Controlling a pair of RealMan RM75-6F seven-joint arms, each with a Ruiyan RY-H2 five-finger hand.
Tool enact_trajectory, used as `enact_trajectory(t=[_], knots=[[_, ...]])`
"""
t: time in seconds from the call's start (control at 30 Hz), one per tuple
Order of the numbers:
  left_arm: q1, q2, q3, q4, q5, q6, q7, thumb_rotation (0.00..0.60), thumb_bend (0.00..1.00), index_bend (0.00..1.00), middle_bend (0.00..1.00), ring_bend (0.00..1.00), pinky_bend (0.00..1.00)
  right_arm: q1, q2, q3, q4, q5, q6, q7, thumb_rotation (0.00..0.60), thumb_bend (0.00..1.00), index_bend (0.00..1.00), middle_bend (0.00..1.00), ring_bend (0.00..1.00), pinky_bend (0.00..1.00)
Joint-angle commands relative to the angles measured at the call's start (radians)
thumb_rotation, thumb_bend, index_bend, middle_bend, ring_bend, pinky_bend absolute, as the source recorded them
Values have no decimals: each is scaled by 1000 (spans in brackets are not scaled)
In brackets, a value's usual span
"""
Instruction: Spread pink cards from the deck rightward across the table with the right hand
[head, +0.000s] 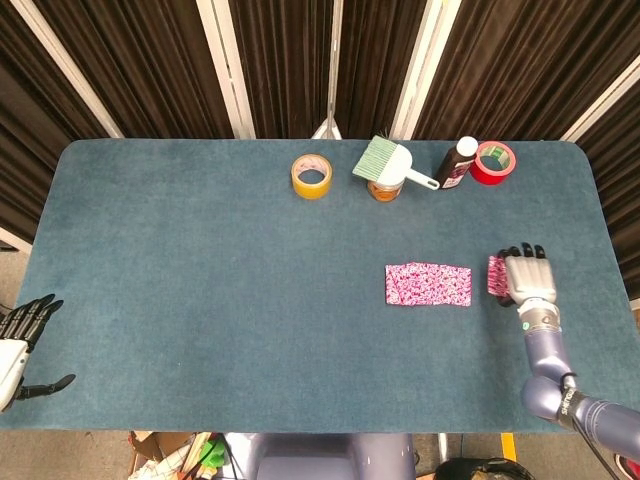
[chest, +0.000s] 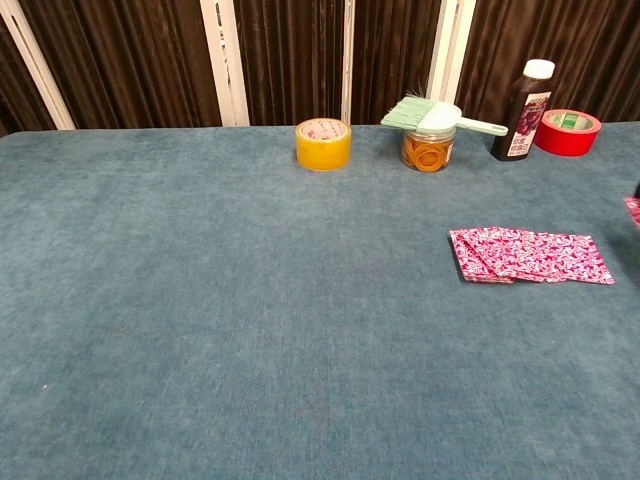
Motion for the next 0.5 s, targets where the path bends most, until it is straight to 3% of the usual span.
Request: enact_trajectory(t=[0.03,0.13,0.23,0.27,0.37,0.5], knots=[[1,-1,0,-1,0,1,2,600,0,0,0,0,0,-10,-6,-6,21,15,-31,4,600,301,577,186,0,0],[1,-1,0,-2,1,3,5,600,0,0,0,0,0,-12,-11,-11,32,20,-46,-4,600,301,495,165,0,0],[2,-2,0,-1,2,5,7,600,0,0,0,0,0,-13,-17,-9,35,23,-55,-5,600,301,305,66,0,0],[3,-2,0,-1,2,6,7,600,0,0,0,0,0,-13,-18,-9,35,22,-55,-7,600,301,201,31,0,0],[3,-2,-1,0,3,7,6,600,0,0,0,0,0,-14,-20,-7,32,20,-47,-12,600,301,7,0,0,0],[4,-2,-1,1,4,9,4,600,0,0,0,0,0,-15,-20,-2,23,21,-34,-19,600,301,0,0,0,0]])
